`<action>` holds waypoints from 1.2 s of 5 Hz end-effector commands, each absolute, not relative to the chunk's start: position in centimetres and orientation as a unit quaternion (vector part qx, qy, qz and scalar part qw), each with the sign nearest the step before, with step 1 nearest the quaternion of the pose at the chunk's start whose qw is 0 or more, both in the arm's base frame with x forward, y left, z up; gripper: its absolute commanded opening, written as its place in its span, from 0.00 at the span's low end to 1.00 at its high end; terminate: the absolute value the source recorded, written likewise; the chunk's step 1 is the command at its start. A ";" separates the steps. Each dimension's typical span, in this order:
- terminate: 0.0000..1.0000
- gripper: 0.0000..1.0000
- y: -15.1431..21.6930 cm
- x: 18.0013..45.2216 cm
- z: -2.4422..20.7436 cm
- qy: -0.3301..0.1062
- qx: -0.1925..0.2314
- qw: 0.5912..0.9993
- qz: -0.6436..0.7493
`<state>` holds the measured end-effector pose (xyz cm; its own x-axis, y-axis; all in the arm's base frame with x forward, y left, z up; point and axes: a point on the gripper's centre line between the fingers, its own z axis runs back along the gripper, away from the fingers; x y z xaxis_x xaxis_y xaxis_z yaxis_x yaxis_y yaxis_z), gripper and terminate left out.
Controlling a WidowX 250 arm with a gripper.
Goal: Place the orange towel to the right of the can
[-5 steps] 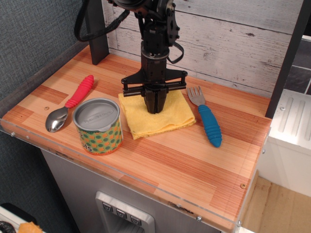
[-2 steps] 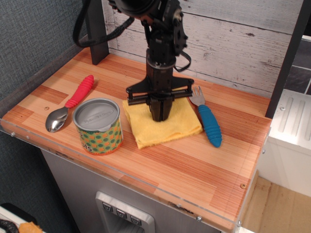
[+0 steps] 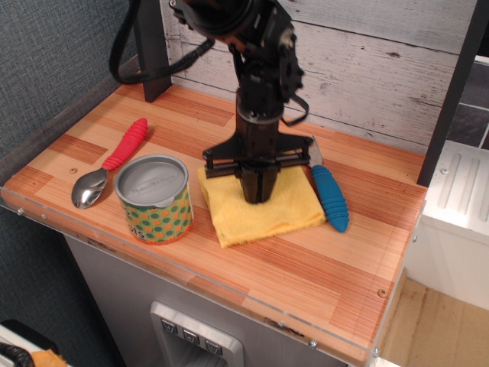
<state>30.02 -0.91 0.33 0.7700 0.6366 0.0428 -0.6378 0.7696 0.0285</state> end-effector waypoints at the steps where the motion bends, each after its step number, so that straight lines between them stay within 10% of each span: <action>1: 0.00 0.00 -2.5 26.3 -0.8 0.013 0.041 0.950 0.309; 6: 0.00 0.00 -3.2 23.2 -1.1 0.014 0.030 0.969 0.246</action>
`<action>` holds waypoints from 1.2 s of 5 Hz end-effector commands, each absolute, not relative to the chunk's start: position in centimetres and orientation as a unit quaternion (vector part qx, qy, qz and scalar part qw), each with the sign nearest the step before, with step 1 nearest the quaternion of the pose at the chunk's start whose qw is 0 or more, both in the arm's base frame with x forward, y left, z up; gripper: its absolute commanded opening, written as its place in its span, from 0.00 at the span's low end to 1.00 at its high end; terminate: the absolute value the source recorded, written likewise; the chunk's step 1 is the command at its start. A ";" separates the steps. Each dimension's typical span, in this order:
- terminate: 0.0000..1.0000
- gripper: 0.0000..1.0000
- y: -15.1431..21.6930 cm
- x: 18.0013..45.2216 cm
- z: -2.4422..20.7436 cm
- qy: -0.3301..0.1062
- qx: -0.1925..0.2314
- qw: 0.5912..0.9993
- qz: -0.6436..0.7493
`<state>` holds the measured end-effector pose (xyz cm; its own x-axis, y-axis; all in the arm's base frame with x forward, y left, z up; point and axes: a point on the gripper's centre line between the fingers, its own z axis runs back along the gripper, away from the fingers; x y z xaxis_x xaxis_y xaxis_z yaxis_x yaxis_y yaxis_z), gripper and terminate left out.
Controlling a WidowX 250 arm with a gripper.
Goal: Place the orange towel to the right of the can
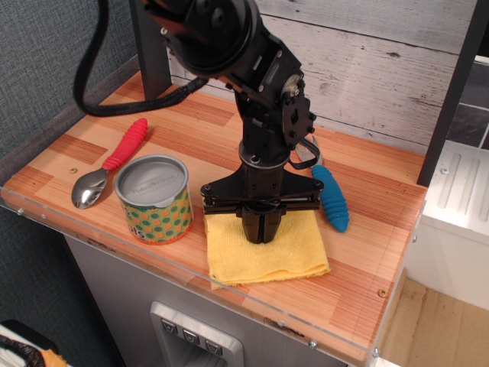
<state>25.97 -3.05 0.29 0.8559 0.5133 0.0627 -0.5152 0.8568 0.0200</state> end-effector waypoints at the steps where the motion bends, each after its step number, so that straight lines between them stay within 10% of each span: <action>1: 0.00 0.00 -2.9 23.1 -0.9 0.007 0.033 0.970 0.242; 2: 0.00 0.00 -2.2 23.3 -0.3 0.002 0.029 0.968 0.248; 3: 0.00 1.00 -1.7 23.6 1.4 -0.008 0.027 0.969 0.244; 6: 0.00 1.00 -1.2 25.1 4.9 -0.046 0.001 0.968 0.245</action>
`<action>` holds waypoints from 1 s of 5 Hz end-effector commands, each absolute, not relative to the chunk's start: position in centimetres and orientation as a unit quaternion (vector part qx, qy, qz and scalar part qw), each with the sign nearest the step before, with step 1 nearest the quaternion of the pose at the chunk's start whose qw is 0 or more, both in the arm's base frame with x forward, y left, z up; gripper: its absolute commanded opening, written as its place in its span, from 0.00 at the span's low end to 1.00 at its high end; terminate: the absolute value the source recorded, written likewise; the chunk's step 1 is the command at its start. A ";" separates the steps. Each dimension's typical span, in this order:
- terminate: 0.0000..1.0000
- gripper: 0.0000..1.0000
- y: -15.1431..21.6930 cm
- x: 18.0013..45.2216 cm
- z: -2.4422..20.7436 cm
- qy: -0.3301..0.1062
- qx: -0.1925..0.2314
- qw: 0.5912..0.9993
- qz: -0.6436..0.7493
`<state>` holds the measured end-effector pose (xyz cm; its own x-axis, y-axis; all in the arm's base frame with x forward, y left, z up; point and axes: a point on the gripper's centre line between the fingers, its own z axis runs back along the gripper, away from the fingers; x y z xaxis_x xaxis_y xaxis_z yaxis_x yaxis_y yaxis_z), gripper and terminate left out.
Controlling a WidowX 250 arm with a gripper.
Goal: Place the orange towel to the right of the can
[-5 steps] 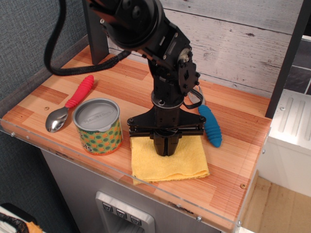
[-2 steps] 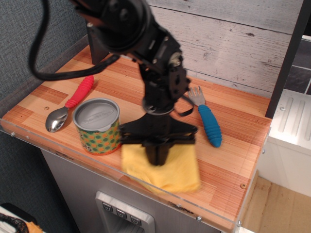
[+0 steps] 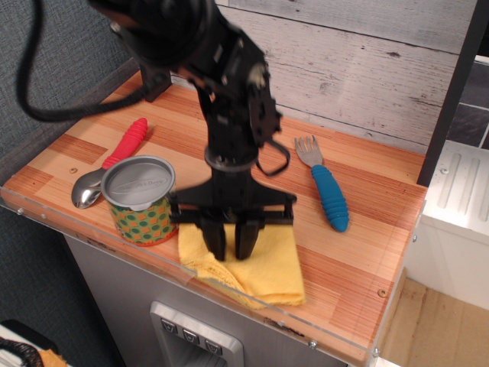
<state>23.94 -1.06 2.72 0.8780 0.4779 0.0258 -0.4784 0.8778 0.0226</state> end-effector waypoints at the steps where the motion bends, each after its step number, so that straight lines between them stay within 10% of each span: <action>1: 0.00 1.00 -1.3 25.6 6.2 -0.063 -0.006 0.968 0.245; 5: 0.00 1.00 1.4 27.2 10.8 -0.086 0.011 0.959 0.269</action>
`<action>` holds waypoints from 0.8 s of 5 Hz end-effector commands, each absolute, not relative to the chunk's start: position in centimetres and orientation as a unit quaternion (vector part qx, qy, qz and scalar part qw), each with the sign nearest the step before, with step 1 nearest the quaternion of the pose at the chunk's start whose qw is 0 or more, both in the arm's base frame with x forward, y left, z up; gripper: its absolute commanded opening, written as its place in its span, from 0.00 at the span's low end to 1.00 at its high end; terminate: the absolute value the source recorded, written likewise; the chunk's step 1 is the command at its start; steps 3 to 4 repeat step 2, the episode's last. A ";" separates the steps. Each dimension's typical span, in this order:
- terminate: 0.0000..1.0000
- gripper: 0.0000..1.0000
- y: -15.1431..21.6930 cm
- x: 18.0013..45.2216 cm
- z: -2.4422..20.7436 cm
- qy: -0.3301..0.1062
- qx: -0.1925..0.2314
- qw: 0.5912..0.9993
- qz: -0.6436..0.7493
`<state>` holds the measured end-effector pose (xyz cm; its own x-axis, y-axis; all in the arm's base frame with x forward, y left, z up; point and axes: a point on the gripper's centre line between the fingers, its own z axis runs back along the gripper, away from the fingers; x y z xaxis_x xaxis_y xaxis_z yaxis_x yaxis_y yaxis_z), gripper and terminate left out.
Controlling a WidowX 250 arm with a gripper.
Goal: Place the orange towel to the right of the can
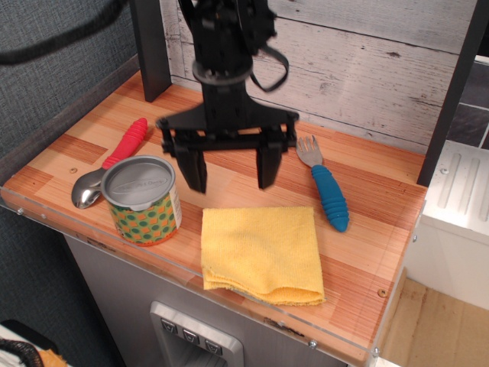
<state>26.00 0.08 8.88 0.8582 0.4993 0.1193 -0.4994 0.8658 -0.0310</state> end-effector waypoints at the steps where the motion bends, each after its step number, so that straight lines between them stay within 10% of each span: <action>1: 0.00 1.00 3.0 28.3 11.5 -0.084 0.029 0.966 0.244; 2: 1.00 1.00 4.2 29.1 12.1 -0.082 0.039 0.972 0.217; 4: 1.00 1.00 4.2 29.1 12.1 -0.082 0.039 0.972 0.217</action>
